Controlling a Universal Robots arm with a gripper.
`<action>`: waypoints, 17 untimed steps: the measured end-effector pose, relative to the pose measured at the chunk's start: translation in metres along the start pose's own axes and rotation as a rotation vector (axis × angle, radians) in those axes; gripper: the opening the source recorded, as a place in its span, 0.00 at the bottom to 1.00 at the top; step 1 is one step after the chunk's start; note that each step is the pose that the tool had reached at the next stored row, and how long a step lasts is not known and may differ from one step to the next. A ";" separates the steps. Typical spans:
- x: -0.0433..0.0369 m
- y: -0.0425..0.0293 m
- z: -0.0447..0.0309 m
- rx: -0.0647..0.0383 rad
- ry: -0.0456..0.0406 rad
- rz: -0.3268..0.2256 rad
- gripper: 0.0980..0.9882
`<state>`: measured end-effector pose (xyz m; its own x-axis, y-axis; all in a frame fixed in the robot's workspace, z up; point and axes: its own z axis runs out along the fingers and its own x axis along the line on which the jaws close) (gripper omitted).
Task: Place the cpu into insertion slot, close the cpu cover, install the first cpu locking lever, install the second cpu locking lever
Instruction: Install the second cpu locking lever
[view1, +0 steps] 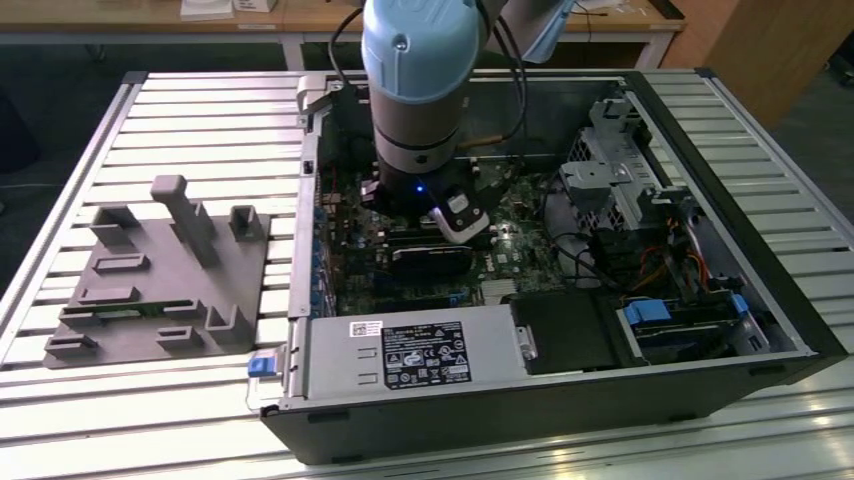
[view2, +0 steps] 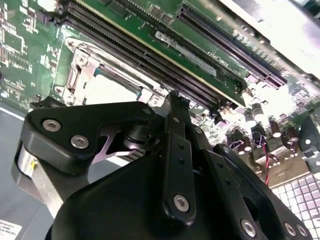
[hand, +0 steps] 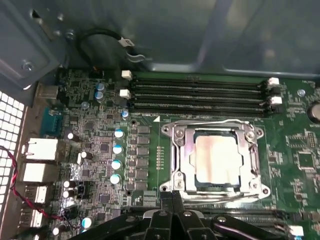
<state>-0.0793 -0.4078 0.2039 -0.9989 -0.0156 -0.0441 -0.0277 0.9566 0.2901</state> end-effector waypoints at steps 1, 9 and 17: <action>0.0001 -0.0002 0.0009 -0.003 0.0005 -0.002 0.01; 0.0017 -0.0019 0.0060 -0.003 -0.0025 0.008 0.01; 0.0064 -0.0027 0.0091 -0.001 -0.0176 0.057 0.01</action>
<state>-0.0853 -0.4079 0.1942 -0.9980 0.0444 -0.0441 0.0296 0.9555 0.2933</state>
